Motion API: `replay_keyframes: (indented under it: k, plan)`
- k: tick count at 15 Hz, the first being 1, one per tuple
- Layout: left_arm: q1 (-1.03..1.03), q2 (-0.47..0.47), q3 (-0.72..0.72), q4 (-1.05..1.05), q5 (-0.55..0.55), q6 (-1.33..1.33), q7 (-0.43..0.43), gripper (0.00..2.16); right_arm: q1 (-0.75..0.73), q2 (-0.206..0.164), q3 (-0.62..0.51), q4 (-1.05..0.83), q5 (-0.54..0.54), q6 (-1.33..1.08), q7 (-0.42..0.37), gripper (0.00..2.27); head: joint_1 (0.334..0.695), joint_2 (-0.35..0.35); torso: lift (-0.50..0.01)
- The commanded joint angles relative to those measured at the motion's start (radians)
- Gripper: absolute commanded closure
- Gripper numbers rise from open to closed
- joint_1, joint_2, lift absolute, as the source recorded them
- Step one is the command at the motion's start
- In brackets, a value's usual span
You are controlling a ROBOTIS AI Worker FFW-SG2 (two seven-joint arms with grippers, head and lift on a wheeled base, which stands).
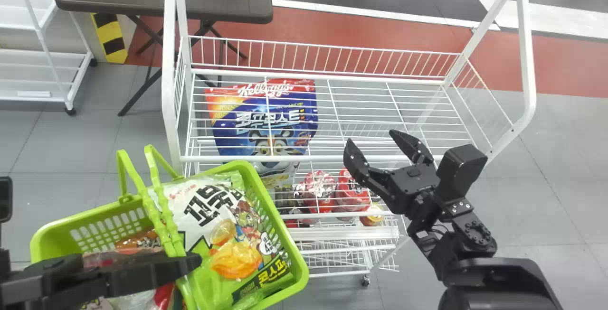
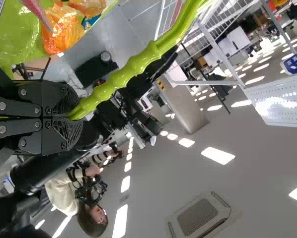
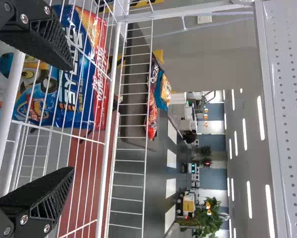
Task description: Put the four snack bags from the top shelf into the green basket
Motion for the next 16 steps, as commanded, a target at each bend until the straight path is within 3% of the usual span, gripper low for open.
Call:
replay_keyframes:
  k: [1, 16]
  plan:
    - [-0.005, 0.002, 0.001, -0.003, 0.0, 0.003, -0.011, 2.15, 0.015, 0.01, -0.001, -0.016, 0.013, -0.001, -0.001, 0.1, 0.695, -0.208, -0.003]
    - [-0.028, 0.01, 0.001, -0.008, 0.005, 0.025, -0.011, 2.15, 0.071, 0.04, 0.009, -0.064, 0.038, 0.002, -0.027, 0.1, 0.695, -0.2, -0.003]
